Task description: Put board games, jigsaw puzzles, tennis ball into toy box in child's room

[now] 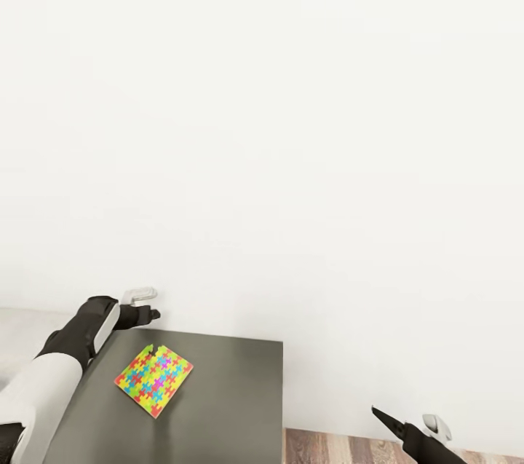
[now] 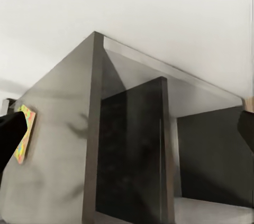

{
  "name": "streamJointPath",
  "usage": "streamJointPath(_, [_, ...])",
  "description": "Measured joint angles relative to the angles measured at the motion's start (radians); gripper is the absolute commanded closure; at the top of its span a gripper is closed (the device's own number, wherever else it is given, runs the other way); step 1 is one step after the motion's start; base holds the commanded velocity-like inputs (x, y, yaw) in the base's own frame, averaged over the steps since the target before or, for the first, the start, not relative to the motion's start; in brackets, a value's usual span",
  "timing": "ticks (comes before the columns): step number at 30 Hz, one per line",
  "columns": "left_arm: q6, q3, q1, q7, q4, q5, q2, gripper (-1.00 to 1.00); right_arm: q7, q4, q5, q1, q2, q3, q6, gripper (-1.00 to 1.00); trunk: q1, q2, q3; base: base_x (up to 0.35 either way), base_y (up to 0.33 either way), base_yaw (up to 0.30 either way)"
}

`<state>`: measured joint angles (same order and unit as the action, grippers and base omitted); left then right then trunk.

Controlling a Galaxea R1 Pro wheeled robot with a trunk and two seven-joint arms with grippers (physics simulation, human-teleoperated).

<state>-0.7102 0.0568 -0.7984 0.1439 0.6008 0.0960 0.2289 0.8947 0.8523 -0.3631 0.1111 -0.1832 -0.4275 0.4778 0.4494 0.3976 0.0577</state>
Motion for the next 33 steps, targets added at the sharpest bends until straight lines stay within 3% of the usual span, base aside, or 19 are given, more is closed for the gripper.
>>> streamJointPath(8, [-0.001,0.0,-0.04,0.038,-0.004,0.003,0.008,-1.0,0.0,-0.044,0.003,0.001,-0.018,-0.001,-0.024,-1.0,0.0,0.0,0.013,0.0,0.0,0.0])
streamJointPath(18, [0.0,-0.001,-0.049,0.108,-0.005,-0.006,0.01,-1.0,0.001,-0.048,0.003,0.002,-0.027,0.0,-0.026,-1.0,0.0,0.0,0.03,0.0,0.0,0.0])
streamJointPath(22, [0.001,-0.003,-0.049,0.11,-0.005,-0.036,0.01,-1.0,0.001,-0.048,0.004,0.002,-0.027,-0.001,-0.027,-1.0,0.0,0.0,0.036,0.0,0.0,0.0])
streamJointPath(26, [0.006,-0.004,-0.049,0.107,-0.006,-0.089,0.009,-1.0,0.0,-0.048,0.006,0.002,-0.027,0.0,-0.027,-1.0,0.0,0.0,0.043,0.0,0.0,0.0])
streamJointPath(33, [0.021,-0.003,-0.049,0.111,-0.007,-0.121,0.009,-1.0,0.0,-0.048,0.006,0.002,-0.027,0.001,-0.027,-1.0,0.0,0.0,0.054,0.0,0.0,0.0])
